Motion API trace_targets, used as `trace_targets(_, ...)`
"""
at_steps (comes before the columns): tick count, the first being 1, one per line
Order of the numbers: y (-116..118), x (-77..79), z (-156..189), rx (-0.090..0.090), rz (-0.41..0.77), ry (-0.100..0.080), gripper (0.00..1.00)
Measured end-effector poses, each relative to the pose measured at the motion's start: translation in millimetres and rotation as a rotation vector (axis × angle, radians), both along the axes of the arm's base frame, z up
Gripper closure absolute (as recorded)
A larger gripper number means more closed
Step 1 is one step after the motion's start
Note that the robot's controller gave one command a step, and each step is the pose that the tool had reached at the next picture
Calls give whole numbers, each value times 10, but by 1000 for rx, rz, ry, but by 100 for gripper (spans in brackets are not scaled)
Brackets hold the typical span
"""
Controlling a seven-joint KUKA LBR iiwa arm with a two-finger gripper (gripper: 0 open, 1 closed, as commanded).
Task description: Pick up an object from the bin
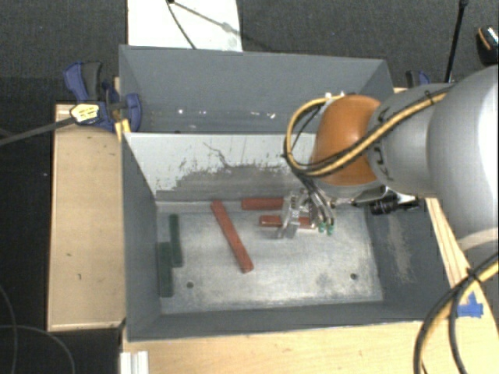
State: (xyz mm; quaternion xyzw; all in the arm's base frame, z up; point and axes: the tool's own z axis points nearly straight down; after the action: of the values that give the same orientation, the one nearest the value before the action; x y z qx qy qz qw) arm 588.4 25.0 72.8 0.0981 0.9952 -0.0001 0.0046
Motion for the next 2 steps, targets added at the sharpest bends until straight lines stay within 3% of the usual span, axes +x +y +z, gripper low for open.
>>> trace_targets(1, 9, -29, -28, 1, 4, 9, 0)
trace_targets(2, 3, -8, -7, 0, 7, 4, 100)
